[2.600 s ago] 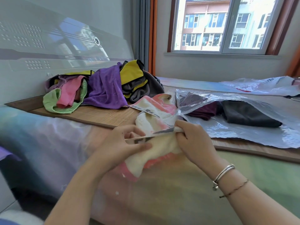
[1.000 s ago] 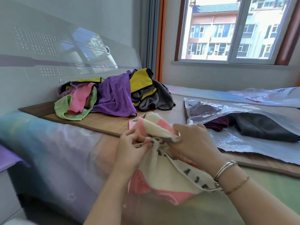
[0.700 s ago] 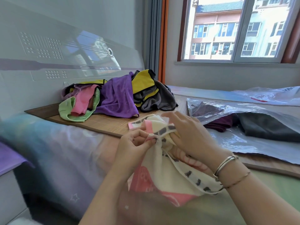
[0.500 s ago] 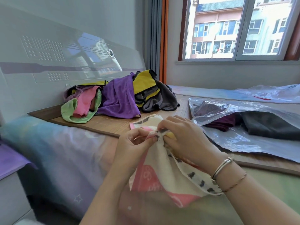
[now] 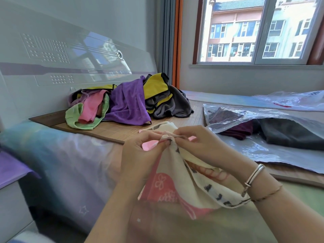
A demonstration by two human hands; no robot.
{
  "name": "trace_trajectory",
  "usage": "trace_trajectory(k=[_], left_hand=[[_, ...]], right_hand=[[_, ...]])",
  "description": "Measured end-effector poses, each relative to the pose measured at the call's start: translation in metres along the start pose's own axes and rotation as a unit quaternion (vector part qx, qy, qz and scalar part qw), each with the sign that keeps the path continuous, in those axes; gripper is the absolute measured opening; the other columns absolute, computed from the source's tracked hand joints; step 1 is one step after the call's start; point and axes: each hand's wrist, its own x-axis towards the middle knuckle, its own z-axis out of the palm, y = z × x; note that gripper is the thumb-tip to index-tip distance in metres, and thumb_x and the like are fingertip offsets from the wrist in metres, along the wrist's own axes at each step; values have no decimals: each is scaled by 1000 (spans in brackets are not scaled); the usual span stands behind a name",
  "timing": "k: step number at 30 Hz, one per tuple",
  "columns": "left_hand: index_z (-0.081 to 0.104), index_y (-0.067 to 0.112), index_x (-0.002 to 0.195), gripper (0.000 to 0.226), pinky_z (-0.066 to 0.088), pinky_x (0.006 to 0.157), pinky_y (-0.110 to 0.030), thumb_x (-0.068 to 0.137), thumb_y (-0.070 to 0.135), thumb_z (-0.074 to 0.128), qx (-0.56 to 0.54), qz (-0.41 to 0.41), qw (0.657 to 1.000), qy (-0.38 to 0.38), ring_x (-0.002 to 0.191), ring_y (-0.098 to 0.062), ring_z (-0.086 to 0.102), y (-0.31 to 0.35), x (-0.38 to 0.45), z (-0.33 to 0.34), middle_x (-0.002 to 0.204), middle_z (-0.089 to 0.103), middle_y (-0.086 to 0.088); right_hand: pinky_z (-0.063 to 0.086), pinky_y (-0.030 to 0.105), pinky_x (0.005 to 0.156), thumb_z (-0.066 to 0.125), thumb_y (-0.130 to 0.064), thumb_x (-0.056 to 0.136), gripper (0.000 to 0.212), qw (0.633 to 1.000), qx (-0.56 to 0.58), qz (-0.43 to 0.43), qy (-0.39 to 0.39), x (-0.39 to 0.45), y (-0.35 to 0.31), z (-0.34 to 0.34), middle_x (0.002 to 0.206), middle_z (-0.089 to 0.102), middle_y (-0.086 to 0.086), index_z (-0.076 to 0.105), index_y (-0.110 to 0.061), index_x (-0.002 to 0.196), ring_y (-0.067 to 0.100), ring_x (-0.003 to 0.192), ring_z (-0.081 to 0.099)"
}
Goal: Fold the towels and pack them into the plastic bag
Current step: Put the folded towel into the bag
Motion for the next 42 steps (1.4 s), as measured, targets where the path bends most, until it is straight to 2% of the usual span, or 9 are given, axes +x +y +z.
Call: trace_trajectory(k=[4,11,15,18,24,30,32,35,42], left_hand=[[73,17,71,10,55,79,-43,73,13,82,36,27,999,-2,81,-9,68,-3,-2,1,78,73,8],[47,15,64,41,55,72,-40,68,20,87,8,26,1000,14,78,-23,66,-11,-1,1,74,69,-2],[48,18,64,40,54,67,-36,69,30,85,24,48,999,-2,77,-23,63,-13,-3,1,73,65,-3],[54,21,68,31,50,64,-19,71,27,85,37,44,998,-16,79,-9,64,-13,-5,1,75,65,0],[51,32,91,32,53,81,-29,76,24,79,117,10,991,-66,93,12,56,-10,-7,4,95,61,27],[47,34,89,28,53,75,-44,82,22,72,197,59,977,-63,84,-2,62,-2,4,2,93,62,21],[45,35,92,33,53,72,-45,80,26,74,221,89,967,-86,83,-10,63,14,12,-1,93,62,17],[40,37,97,41,54,69,-46,77,28,76,228,104,962,-107,78,-13,63,43,29,-2,94,60,13],[37,28,103,39,55,69,-46,82,22,69,219,107,962,-121,75,-14,64,101,70,0,91,60,8]], right_hand=[[43,27,80,57,-18,91,17,1000,2,16,-15,-3,-2,-4,97,67,-6,73,-22,92,4,86,58],[48,37,94,59,-33,91,10,999,4,19,-46,-8,-8,-5,84,71,-7,68,-30,93,6,85,65],[52,37,87,60,-39,92,12,999,-5,11,-40,-8,-13,-1,84,72,-3,68,-30,89,15,84,68],[52,21,72,60,-37,93,19,1000,3,-16,8,-6,-15,-2,86,67,-5,70,-30,78,4,77,60],[35,7,68,57,-33,95,18,992,-61,-28,106,-5,-33,-20,90,46,-5,64,-23,81,-8,69,44],[35,17,61,53,-37,96,18,968,-112,-11,225,-8,-66,-48,93,62,-13,64,-26,87,-7,64,48],[41,16,58,51,-36,98,22,965,-122,-6,233,-1,-80,-61,89,63,-14,64,-22,89,-4,66,55],[48,22,52,48,-32,100,27,976,-70,-6,207,13,-104,-85,73,62,-6,58,-15,81,12,45,62],[39,9,45,45,-26,101,27,979,-14,8,202,50,-152,-146,71,60,3,50,-12,80,11,50,64]])
